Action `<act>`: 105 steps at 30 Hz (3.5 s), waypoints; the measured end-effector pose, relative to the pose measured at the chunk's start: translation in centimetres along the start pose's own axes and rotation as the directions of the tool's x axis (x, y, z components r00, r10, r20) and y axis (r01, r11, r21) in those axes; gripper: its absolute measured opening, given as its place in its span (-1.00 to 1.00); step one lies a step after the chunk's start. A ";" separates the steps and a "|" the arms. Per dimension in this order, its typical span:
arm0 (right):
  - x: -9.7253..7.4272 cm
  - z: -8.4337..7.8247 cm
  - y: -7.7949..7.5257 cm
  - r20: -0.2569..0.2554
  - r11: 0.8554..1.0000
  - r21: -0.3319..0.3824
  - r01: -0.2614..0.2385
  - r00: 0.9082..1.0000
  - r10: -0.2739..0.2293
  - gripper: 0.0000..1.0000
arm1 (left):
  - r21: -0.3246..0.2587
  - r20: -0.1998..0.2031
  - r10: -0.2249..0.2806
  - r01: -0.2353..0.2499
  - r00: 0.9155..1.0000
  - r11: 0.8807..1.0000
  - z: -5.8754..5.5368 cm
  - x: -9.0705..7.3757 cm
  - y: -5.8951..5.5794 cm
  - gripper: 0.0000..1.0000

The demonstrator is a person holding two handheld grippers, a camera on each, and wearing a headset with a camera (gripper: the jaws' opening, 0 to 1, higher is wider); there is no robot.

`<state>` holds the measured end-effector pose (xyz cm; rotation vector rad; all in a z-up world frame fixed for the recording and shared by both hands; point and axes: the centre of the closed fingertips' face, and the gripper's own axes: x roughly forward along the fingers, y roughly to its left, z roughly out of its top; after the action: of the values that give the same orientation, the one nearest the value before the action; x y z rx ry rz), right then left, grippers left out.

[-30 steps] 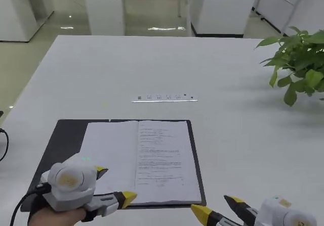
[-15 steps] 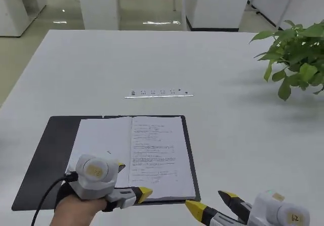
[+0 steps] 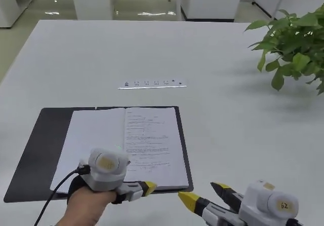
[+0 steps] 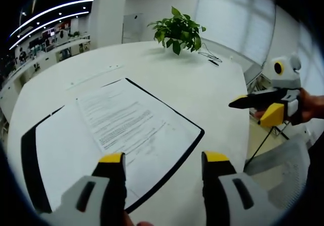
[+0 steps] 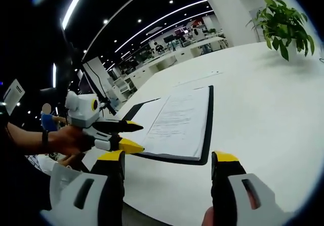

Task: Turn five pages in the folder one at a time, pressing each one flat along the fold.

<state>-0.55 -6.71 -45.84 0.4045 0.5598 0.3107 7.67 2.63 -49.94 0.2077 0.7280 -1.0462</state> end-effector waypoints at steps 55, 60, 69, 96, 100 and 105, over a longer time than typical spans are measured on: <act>-0.6 -1.7 -1.7 -0.040 0.999 0.038 0.032 0.999 -0.030 0.26 | 0.133 0.009 0.078 -0.078 0.997 0.988 0.1 8.7 -1.8 0.24; -0.3 -1.8 -1.8 -0.043 0.999 0.039 0.026 0.999 -0.024 0.23 | 0.131 0.010 0.073 -0.073 0.997 0.989 0.2 8.5 -1.4 0.17; 1.0 -0.9 -1.7 -0.032 0.999 0.049 0.008 0.999 -0.007 0.16 | 0.102 0.009 0.054 -0.055 0.998 0.993 0.4 8.4 -0.9 0.05; 10.5 4.8 -3.9 0.068 0.969 0.225 -0.099 0.994 0.086 -0.05 | 0.024 0.024 0.024 -0.024 0.999 0.999 0.4 7.7 -0.4 -0.11; 11.6 4.7 -4.3 0.058 0.961 0.256 -0.107 0.994 0.095 -0.06 | 0.024 0.018 0.019 -0.020 1.000 1.000 0.4 7.7 -0.4 -0.10; 12.4 4.7 -4.4 0.048 0.952 0.284 -0.114 0.993 0.105 -0.11 | 0.024 0.015 0.017 -0.018 1.000 1.000 0.3 7.5 -0.4 -0.11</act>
<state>12.84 -7.08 -49.78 0.7217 0.5534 0.3297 9.72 -3.09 -54.45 0.2261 0.6991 -1.0390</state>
